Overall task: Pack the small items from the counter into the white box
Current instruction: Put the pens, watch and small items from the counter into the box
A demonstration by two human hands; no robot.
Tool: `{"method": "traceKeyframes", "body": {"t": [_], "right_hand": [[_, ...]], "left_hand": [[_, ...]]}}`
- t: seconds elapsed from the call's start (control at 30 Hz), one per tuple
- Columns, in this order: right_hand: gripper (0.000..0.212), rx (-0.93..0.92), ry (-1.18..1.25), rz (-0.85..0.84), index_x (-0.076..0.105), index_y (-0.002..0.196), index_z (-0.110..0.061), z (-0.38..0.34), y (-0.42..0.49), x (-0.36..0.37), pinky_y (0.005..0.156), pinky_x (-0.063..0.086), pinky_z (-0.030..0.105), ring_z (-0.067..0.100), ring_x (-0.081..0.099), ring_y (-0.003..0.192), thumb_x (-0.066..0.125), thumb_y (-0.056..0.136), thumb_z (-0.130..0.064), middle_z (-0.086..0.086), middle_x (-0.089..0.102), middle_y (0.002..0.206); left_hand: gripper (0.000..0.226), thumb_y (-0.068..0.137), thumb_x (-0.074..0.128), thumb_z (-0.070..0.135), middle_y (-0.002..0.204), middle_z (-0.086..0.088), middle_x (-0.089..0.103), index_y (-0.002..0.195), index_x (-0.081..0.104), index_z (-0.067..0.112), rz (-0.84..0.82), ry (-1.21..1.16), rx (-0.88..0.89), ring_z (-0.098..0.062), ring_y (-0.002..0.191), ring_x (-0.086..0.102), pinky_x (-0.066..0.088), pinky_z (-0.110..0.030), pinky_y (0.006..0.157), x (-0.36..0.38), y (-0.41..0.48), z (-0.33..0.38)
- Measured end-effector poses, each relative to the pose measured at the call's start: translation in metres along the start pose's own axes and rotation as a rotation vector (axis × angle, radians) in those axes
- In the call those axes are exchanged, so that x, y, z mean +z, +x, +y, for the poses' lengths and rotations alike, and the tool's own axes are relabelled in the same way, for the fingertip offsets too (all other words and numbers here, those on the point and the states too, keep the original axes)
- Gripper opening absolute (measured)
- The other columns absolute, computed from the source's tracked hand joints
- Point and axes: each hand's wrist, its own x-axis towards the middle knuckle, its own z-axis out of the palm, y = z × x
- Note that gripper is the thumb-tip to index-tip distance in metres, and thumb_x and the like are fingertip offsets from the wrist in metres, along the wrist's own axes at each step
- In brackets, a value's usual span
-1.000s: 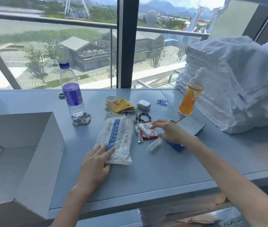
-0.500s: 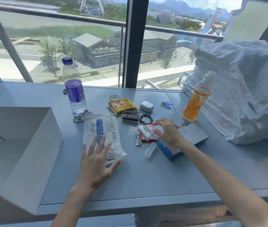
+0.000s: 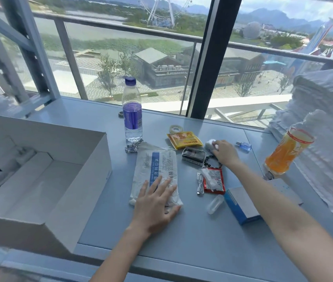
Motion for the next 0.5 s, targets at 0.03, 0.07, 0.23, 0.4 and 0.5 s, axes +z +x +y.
{"method": "traceKeyframes", "body": {"t": [0.03,0.07,0.23,0.4,0.5], "right_hand": [[0.028,-0.018,0.008,0.023,0.055,0.117,-0.01,0.001,-0.003,0.003,0.083,0.044,0.038,0.031,0.055,0.104,0.052,0.093,-0.024,0.015,0.055,0.12],[0.025,-0.032,0.007,0.03,0.055,0.112,-0.011,0.002,-0.006,0.004,0.078,0.044,0.036,0.03,0.055,0.1,0.055,0.091,-0.024,0.015,0.057,0.116],[0.026,-0.066,0.045,0.033,0.053,0.094,-0.012,0.01,-0.026,0.002,0.069,0.036,0.03,0.027,0.053,0.089,0.069,0.08,-0.027,0.013,0.06,0.102],[0.036,-0.164,0.302,0.042,0.057,0.09,-0.011,-0.004,-0.043,-0.024,0.076,0.045,0.035,0.024,0.054,0.092,0.079,0.069,-0.028,0.01,0.06,0.098],[0.039,-0.324,0.379,0.043,0.056,0.095,-0.013,-0.03,-0.053,-0.049,0.081,0.051,0.044,0.025,0.056,0.094,0.081,0.066,-0.021,0.01,0.058,0.102]], "left_hand": [[0.066,0.082,0.026,0.066,0.148,0.012,0.034,0.136,0.045,0.033,0.012,-0.004,0.001,-0.013,0.141,0.02,0.01,-0.043,0.115,0.001,0.0,-0.001],[0.067,0.082,0.025,0.066,0.149,0.013,0.032,0.137,0.043,0.033,0.019,-0.004,0.001,-0.012,0.142,0.018,0.01,-0.044,0.115,0.001,0.0,-0.001],[0.06,0.082,0.034,0.063,0.14,0.009,0.047,0.129,0.054,0.03,0.042,0.009,0.019,-0.017,0.136,0.034,0.018,-0.044,0.111,0.003,0.0,-0.002],[0.044,0.084,0.044,0.046,0.123,0.005,0.062,0.11,0.068,0.021,0.128,-0.076,0.071,-0.014,0.128,0.041,0.027,-0.035,0.102,-0.004,0.0,0.0],[0.03,0.085,0.048,0.027,0.118,0.005,0.064,0.104,0.069,0.017,0.213,-0.133,0.138,-0.013,0.127,0.042,0.041,-0.035,0.094,-0.018,-0.009,0.001]]}}
